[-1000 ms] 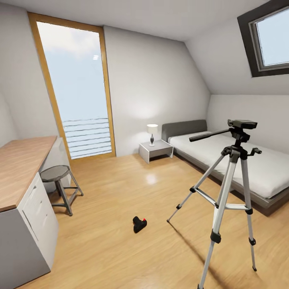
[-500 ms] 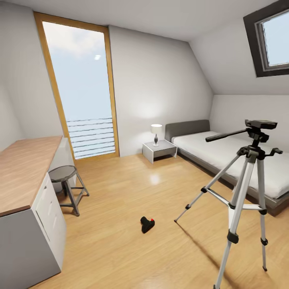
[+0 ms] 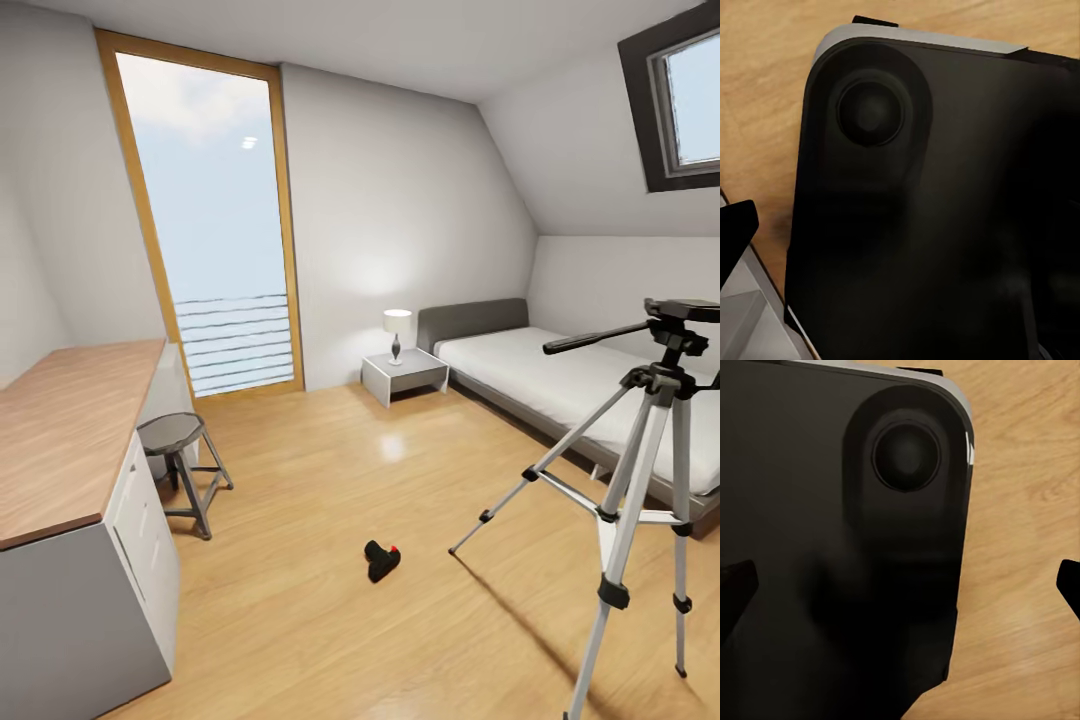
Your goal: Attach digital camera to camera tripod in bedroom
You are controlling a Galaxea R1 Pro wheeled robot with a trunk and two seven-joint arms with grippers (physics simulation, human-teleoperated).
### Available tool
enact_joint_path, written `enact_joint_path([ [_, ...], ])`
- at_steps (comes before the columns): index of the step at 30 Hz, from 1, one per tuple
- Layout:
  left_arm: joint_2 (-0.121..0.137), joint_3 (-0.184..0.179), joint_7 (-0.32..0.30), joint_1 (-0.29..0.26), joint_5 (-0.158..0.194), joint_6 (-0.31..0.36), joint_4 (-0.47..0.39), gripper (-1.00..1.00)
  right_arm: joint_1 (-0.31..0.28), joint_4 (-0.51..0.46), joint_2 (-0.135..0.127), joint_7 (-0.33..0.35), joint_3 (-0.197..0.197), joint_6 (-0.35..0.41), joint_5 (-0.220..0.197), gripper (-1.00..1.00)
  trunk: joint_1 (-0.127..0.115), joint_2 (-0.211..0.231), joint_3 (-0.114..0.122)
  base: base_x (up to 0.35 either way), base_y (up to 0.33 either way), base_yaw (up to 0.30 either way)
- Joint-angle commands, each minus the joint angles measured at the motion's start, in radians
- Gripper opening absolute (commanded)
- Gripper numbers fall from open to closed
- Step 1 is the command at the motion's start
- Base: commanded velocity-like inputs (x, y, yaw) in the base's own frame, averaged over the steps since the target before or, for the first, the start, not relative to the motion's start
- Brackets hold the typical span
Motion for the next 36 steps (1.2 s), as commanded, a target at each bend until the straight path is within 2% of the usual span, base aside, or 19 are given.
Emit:
enact_joint_path([
  [1,0.000,0.002,0.000,0.000,0.007,-0.002,0.000,1.00,0.000,0.001,-0.001,0.000,0.005,-0.003,0.001,1.00,0.000,0.000,-0.001,0.002,0.015,0.000],
  [15,0.000,0.002,0.000,0.000,0.007,-0.002,0.000,1.00,0.000,0.002,-0.002,0.000,0.006,-0.003,0.003,1.00,0.000,0.000,-0.001,0.007,0.004,0.000],
  [36,0.000,0.001,0.000,0.000,0.009,0.001,0.000,1.00,0.000,0.002,-0.002,0.000,0.006,-0.003,0.003,1.00,0.000,0.000,-0.001,0.297,0.033,0.000],
])
